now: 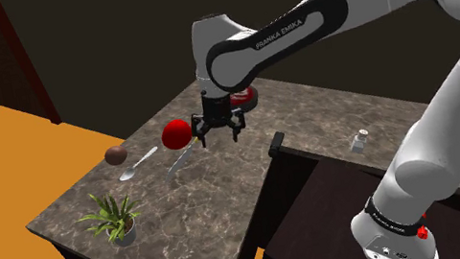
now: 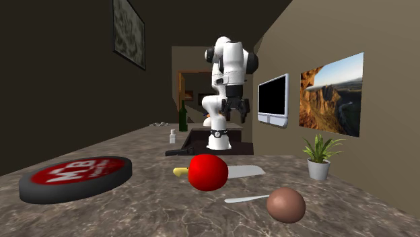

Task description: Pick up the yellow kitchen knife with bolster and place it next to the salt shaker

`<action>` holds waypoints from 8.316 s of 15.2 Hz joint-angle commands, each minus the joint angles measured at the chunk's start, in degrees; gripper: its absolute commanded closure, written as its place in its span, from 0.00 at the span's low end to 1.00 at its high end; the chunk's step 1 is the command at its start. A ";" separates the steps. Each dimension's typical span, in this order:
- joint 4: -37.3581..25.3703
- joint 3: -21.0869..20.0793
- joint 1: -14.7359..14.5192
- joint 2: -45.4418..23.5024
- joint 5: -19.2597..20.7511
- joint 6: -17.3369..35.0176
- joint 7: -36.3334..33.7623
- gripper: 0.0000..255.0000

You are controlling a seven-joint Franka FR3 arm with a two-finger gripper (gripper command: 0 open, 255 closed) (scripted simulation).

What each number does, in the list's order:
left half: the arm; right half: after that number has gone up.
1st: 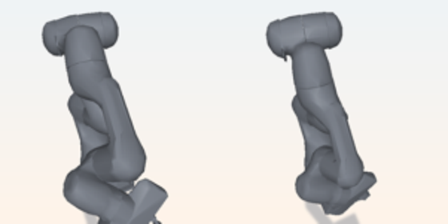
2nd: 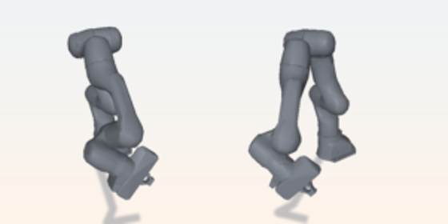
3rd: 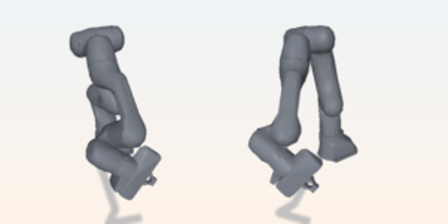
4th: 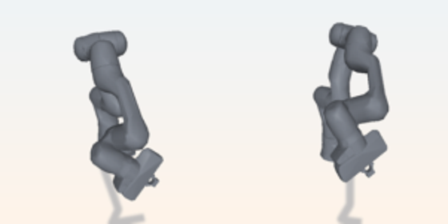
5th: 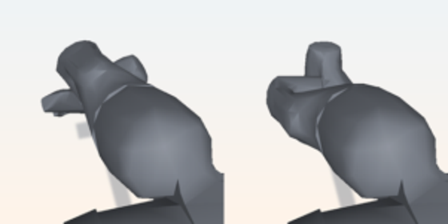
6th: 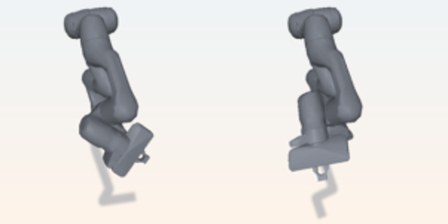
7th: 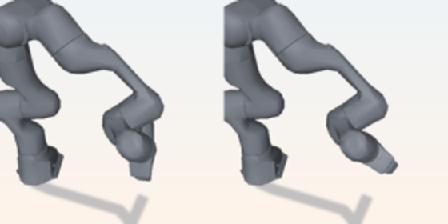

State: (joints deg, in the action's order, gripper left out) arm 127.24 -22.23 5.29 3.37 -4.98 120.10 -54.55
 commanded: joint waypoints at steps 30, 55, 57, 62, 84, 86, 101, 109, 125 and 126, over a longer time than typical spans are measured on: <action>-29.64 8.56 -5.42 -38.82 14.48 11.00 -38.18 0.00; -33.00 12.24 -11.54 -40.61 13.60 12.91 -57.98 0.00; -33.05 12.36 -11.62 -41.43 13.76 13.67 -58.08 0.00; -33.07 12.33 -11.60 -41.44 13.79 13.66 -58.09 0.00; -30.48 10.85 -5.21 -37.10 8.96 12.10 -52.56 0.00; -29.53 10.36 -2.13 -36.03 6.64 11.75 -49.80 0.00; -28.48 10.29 0.99 -38.76 4.18 15.00 -46.51 0.00; -27.89 10.11 0.27 -38.11 4.18 15.05 -47.52 1.00; -29.48 9.69 1.50 -33.63 3.50 8.93 -46.74 1.00; -29.62 9.64 1.54 -33.19 3.44 8.36 -46.76 1.00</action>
State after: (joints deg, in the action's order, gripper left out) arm 97.71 -12.54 6.76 -30.35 -1.46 129.10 -101.32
